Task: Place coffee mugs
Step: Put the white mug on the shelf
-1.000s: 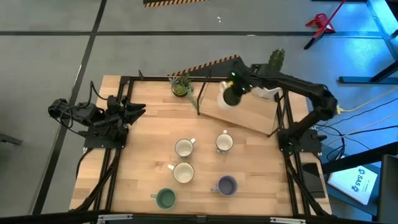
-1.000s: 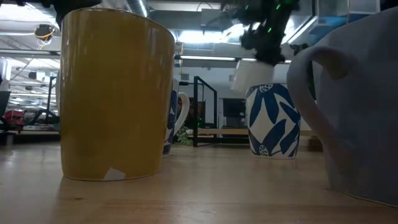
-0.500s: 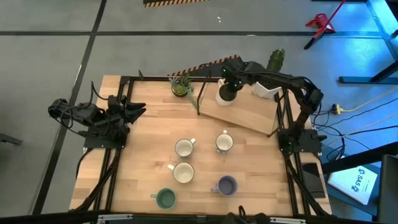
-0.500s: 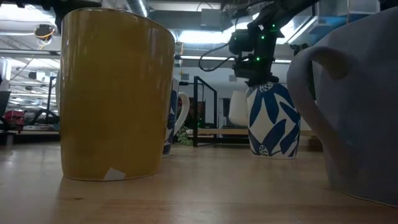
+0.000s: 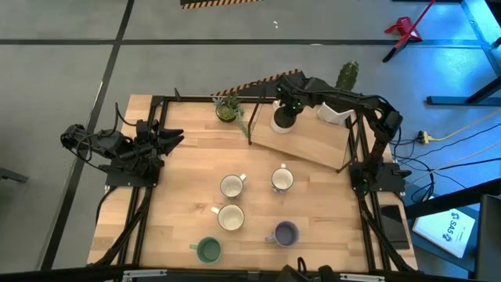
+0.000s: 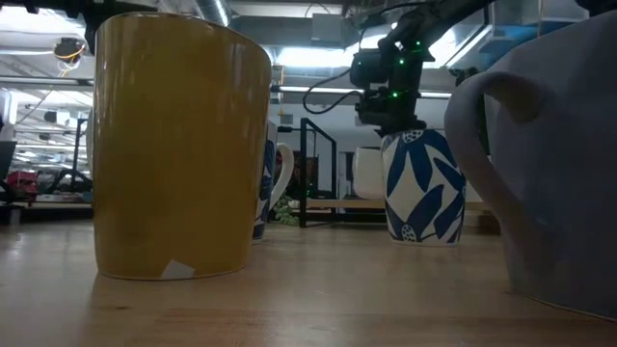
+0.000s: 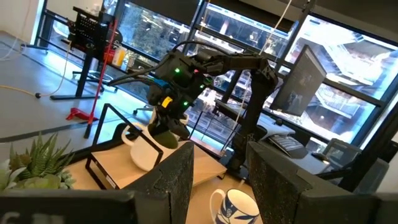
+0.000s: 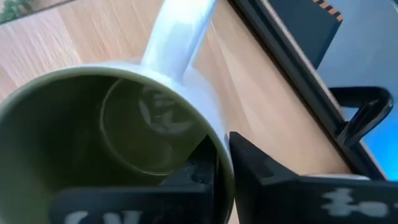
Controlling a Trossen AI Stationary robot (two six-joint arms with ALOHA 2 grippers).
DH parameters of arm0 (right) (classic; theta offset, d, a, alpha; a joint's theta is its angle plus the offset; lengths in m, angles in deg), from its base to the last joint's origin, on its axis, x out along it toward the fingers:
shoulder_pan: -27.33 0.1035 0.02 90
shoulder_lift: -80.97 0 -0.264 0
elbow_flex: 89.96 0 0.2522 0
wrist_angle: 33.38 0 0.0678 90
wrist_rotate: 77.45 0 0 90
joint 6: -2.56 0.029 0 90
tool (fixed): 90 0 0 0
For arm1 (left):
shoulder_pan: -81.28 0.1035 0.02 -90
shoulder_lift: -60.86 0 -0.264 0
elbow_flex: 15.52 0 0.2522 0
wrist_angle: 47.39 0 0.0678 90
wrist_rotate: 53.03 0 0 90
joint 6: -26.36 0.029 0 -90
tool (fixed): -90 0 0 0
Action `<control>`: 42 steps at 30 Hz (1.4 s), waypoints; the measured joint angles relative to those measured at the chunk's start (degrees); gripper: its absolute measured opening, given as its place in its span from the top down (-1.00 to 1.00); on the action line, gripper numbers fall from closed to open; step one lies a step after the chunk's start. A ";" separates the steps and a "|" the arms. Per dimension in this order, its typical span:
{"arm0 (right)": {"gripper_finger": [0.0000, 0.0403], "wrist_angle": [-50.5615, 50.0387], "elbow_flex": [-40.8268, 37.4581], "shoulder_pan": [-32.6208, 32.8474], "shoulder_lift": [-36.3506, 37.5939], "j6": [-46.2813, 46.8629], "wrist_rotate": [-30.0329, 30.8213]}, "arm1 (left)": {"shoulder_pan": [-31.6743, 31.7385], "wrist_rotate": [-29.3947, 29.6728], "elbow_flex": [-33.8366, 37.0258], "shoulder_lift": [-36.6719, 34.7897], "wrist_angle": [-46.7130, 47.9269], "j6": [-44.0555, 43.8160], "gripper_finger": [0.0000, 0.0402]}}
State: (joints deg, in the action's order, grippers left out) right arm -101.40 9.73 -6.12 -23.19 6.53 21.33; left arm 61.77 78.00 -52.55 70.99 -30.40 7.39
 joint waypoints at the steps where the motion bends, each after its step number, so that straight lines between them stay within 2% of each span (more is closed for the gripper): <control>1: 0.86 0.14 0.02 0.00 0.00 0.00 -0.04 | 0.00 0.03 0.00 -0.02 0.00 -0.02 0.29; 5: 0.72 0.35 0.06 -0.37 0.02 -1.22 -1.11 | 0.00 0.03 0.00 -0.01 0.24 -0.02 0.29; 13: 0.26 0.41 0.09 -0.72 0.03 -1.70 -1.62 | 0.00 0.03 0.00 -0.02 0.48 0.01 0.29; 18: 0.18 -2.56 3.76 -0.70 1.75 -6.03 1.80 | 0.00 0.01 0.00 0.00 0.70 0.01 0.29; 24: 0.24 -10.15 9.95 2.19 4.54 -13.22 3.91 | 0.00 0.01 0.00 -0.01 0.70 0.00 0.29; 29: 0.28 -18.95 6.34 8.31 4.85 -14.89 6.59 | 0.00 0.01 0.00 -0.02 0.86 0.01 0.29; 35: 0.43 -14.61 -2.12 14.39 6.94 -12.49 7.22 | -0.01 0.03 0.00 -0.01 0.90 0.03 0.29; 42: 0.93 -2.32 -11.03 14.68 8.56 -9.39 6.45 | -0.01 0.03 0.00 -0.02 2.03 0.03 0.29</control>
State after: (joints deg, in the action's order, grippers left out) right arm -103.71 -1.30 8.57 -14.63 -2.86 27.78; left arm 61.75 78.03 -52.55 70.97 -28.37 7.42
